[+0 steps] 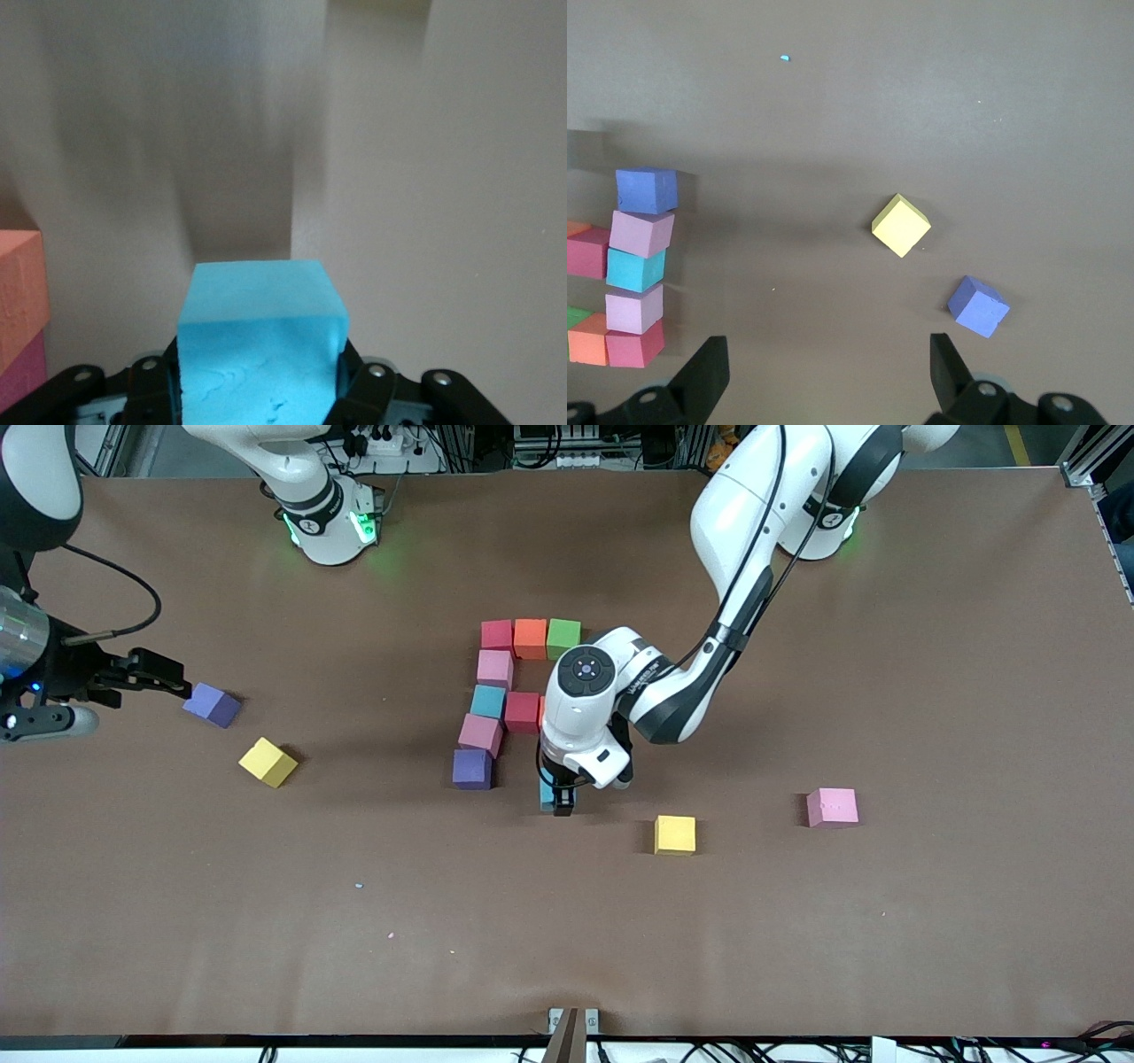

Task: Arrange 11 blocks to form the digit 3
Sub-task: 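Lower the cyan cube below the orange cube with the left gripper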

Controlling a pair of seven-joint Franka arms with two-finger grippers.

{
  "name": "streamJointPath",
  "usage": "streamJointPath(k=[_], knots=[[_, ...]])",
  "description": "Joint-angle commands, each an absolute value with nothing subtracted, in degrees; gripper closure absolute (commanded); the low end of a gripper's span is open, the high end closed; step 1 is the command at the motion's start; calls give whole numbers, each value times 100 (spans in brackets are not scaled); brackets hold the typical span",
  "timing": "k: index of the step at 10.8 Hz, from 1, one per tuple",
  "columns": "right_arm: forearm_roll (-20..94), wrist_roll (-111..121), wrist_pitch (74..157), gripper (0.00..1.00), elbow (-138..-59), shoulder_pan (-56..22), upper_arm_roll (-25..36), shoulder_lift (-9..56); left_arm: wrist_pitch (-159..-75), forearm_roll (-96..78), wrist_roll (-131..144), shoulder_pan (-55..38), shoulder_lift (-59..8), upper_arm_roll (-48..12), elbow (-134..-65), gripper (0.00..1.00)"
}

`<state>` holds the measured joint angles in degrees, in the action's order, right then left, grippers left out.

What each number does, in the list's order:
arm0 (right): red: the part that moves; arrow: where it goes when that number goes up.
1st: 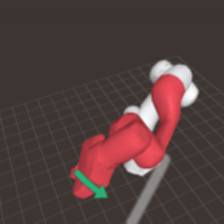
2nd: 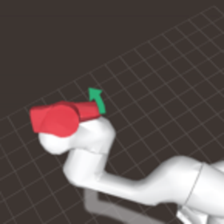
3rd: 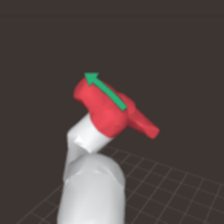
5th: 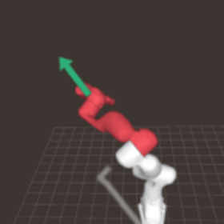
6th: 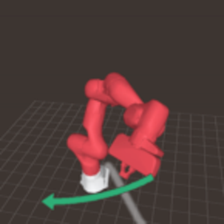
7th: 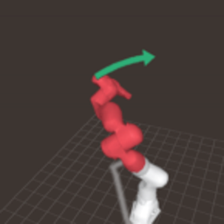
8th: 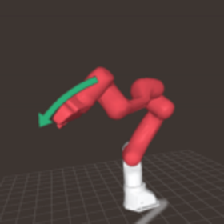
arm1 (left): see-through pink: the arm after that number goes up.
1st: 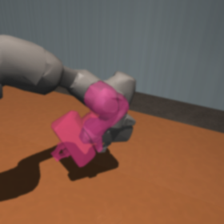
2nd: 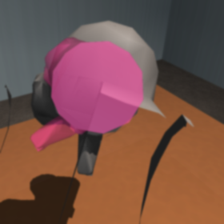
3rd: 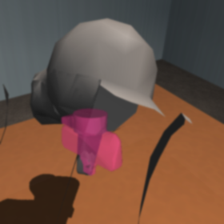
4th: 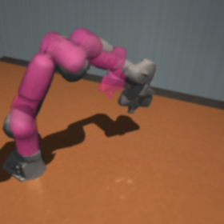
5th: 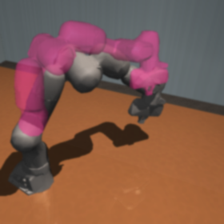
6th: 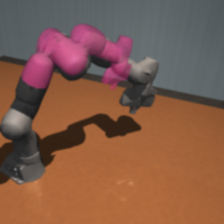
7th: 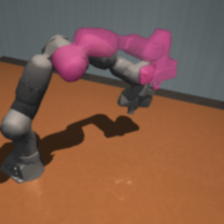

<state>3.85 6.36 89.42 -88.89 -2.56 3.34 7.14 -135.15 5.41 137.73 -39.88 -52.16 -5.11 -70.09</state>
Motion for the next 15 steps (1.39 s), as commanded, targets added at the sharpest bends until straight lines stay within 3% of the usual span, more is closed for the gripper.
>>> streamJointPath(k=[1,15], knots=[[580,729,8877,0,-8605,-158,316,870,-13701,413,13834,-4139,-5352,-422,-6891,99],[677,949,8842,0,-8587,88,316,896,-14308,413,13957,-4368,-5870,-431,-6610,98]])
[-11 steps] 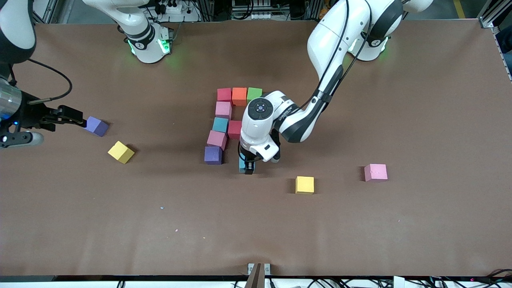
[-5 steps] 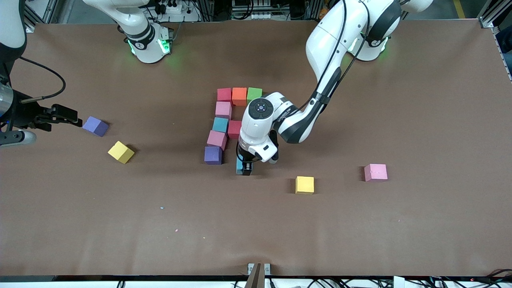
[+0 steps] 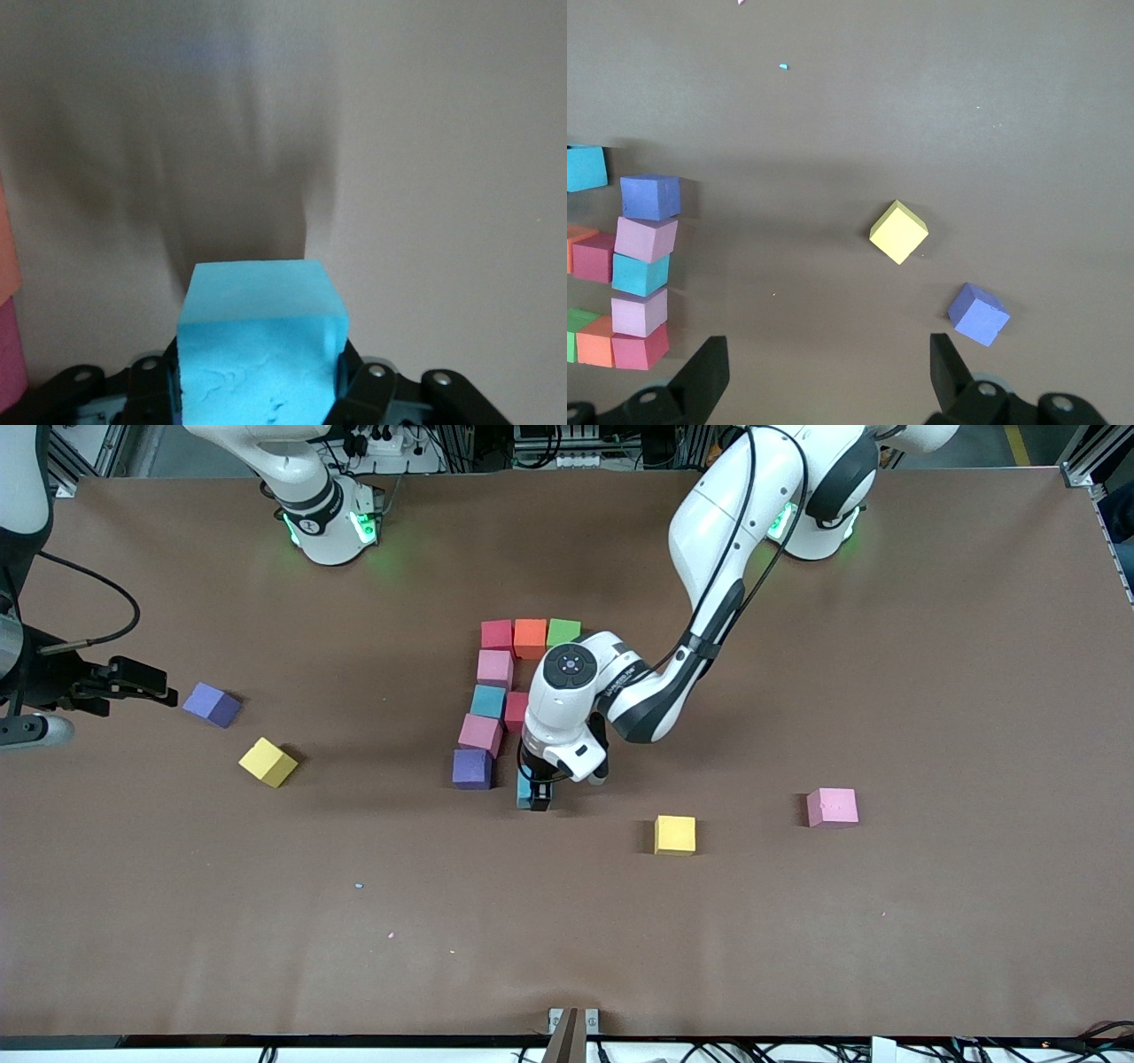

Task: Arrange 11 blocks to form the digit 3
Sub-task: 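Lower the cyan cube below the orange cube with the left gripper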

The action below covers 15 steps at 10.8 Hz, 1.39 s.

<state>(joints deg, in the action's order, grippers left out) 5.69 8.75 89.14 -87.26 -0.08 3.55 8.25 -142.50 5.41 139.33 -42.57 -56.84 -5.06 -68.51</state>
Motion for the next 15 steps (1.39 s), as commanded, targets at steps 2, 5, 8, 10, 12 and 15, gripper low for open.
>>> streamJointPath(k=[2,5,8,10,12,15], knots=[[590,941,8816,0,-8569,18,308,888,-14344,413,13957,-4394,-5933,-431,-6557,98],[528,975,8780,0,-8508,9,308,888,-14379,413,13966,-4482,-5968,-431,-6548,98],[281,967,8798,0,-8508,-44,290,949,-14431,413,13992,-4553,-6020,-431,-6548,98],[238,941,8798,0,-8499,-166,281,984,-14432,413,14001,-4579,-6047,-431,-6548,98],[54,940,8789,0,-8385,-255,281,976,-14475,413,13992,-4588,-6047,-431,-6548,97],[-193,1002,8789,0,-8332,-369,272,958,-14546,413,13975,-4588,-6056,-422,-6548,73]])
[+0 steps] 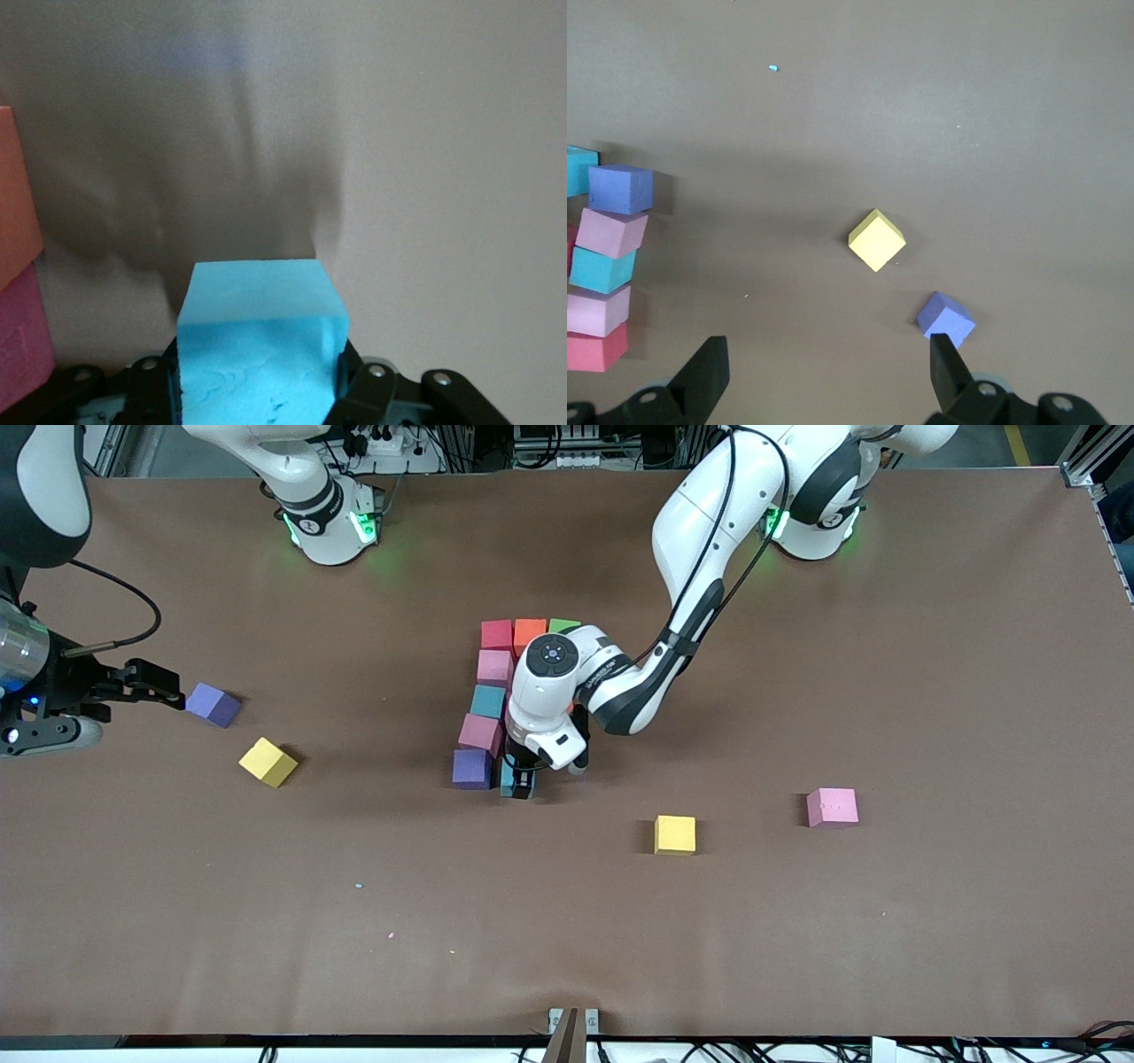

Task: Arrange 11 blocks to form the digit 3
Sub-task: 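Lower the cyan cube below the orange cube with the left gripper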

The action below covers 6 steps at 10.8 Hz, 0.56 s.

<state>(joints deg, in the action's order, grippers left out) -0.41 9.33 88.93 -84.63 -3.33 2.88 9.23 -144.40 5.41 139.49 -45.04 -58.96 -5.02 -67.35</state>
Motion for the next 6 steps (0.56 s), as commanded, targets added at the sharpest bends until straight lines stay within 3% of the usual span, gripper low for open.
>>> streamJointPath(k=[1,3,5,6], knots=[[-185,1002,8789,0,-8332,-378,272,967,-14546,413,13975,-4579,-6056,-422,-6548,61],[-185,993,8789,0,-8323,-378,272,967,-14546,413,13983,-4588,-6047,-422,-6548,55],[-158,993,8789,0,-8315,-387,272,967,-14546,413,13983,-4588,-6047,-422,-6548,13],[-141,993,8789,0,-8306,-395,264,967,-14546,422,13966,-4579,-6029,-422,-6557,0]])
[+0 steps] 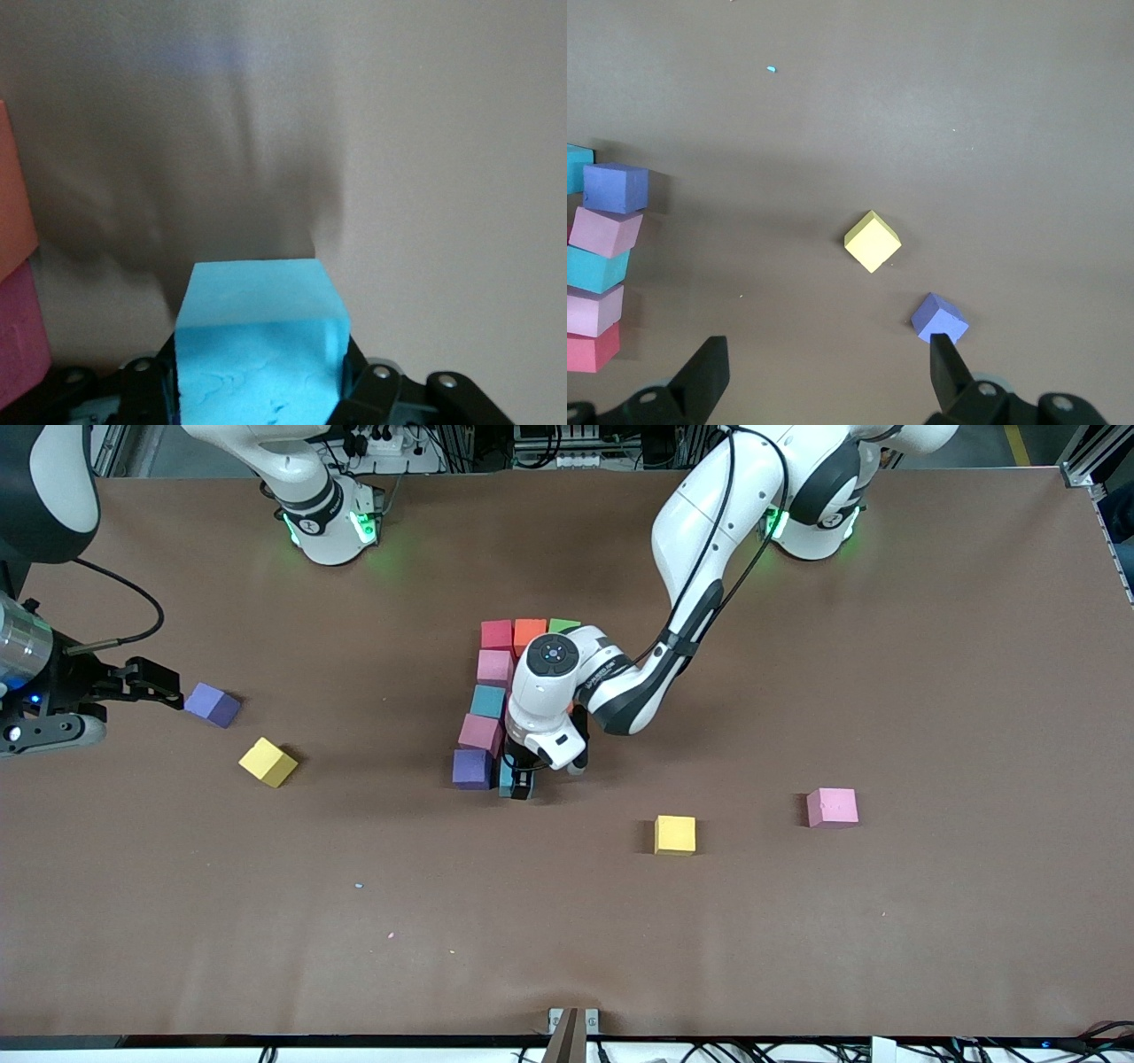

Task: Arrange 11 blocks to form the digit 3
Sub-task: 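Lower the cyan cube below the orange cube with the left gripper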

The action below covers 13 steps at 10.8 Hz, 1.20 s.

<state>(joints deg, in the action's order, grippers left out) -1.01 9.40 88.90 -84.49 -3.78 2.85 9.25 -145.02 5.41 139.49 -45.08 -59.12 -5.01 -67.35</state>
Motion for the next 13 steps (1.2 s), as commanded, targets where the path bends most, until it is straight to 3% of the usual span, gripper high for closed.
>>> streamJointPath(k=[1,6,13], knots=[[-141,984,8789,0,-8306,-396,264,967,-14546,422,13957,-4588,-6003,-422,-6557,0],[-141,993,8789,0,-8306,-404,264,967,-14380,431,13948,-4579,-5714,-466,-6609,0],[-123,993,8789,0,-8306,-413,264,967,-13123,413,13537,-3957,-5011,-501,-6898,0]])
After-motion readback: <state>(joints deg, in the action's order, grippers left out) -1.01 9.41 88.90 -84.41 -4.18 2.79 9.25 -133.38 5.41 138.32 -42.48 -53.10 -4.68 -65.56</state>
